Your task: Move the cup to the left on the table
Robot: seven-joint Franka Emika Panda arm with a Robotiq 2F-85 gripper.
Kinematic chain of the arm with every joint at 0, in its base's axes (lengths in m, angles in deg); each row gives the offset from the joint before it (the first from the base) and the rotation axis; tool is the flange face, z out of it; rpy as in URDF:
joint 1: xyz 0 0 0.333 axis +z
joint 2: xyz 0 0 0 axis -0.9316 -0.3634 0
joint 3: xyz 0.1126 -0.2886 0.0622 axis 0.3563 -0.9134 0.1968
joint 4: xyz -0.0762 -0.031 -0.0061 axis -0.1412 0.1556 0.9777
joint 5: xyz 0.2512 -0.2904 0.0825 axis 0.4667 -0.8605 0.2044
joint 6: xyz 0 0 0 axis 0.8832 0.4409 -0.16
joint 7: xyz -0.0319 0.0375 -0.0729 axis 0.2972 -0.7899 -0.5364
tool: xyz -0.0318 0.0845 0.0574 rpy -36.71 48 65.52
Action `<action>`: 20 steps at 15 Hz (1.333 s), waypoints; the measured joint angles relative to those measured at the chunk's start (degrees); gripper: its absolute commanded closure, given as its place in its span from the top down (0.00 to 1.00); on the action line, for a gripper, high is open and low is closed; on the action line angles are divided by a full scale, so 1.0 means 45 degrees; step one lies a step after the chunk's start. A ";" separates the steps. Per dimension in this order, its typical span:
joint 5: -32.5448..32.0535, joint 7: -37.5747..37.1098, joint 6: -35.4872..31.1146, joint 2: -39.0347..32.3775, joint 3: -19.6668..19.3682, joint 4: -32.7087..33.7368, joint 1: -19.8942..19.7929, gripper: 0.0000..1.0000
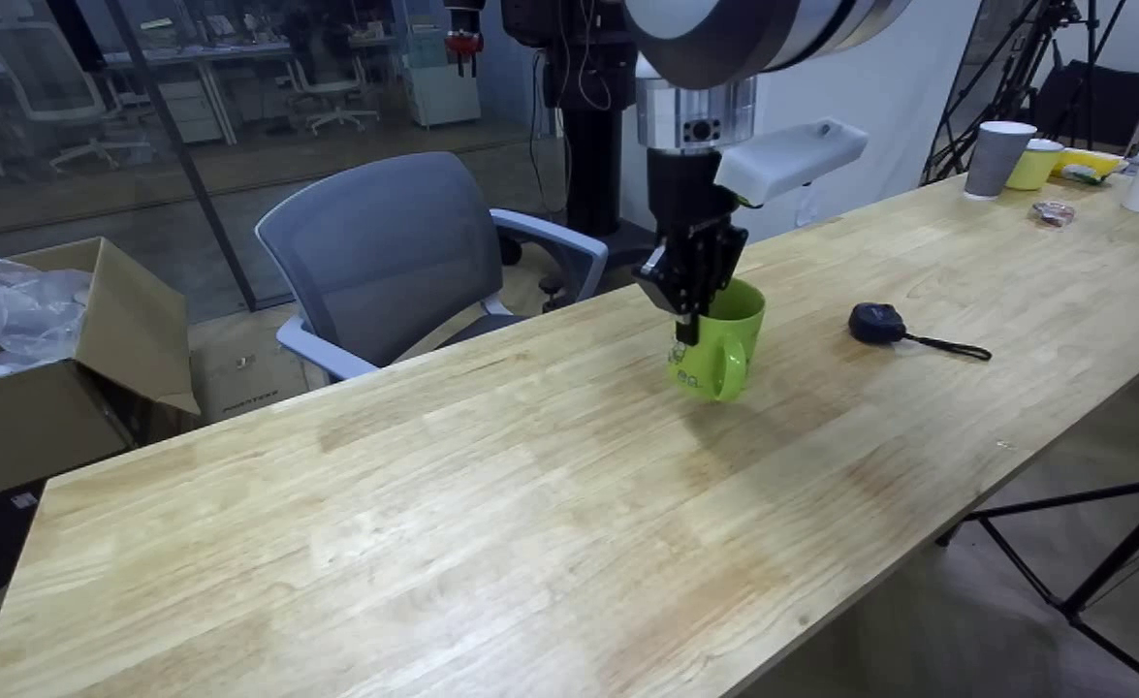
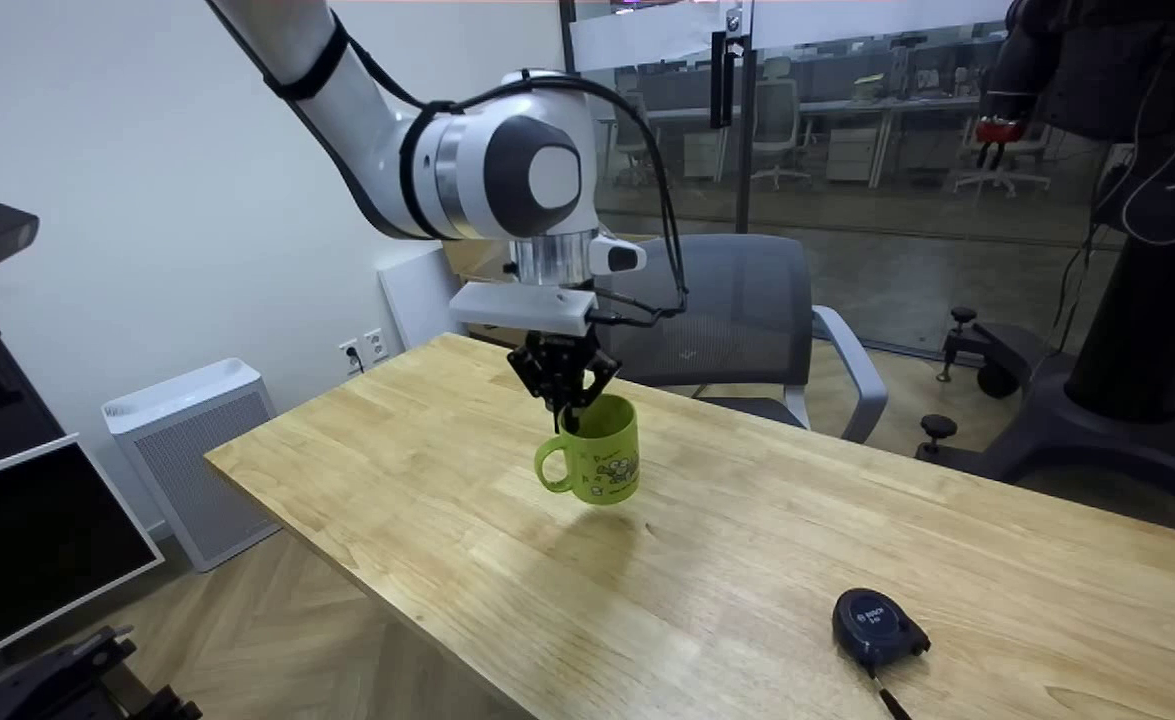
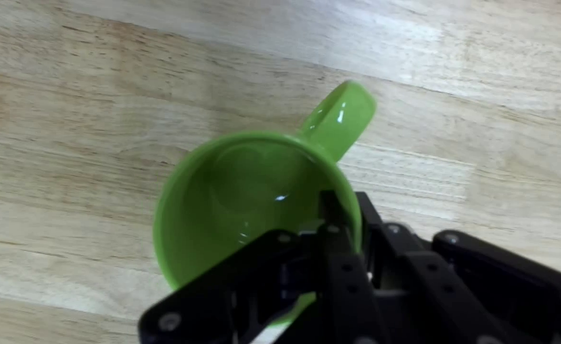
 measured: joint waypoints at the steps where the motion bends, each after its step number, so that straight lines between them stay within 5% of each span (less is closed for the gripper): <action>1: 0.0000 0.0000 0.0107 -0.0165 0.0037 0.0186 0.0091 0.03; 20: -0.0041 0.0000 0.1217 -0.2621 -0.0053 0.2665 0.0853 0.03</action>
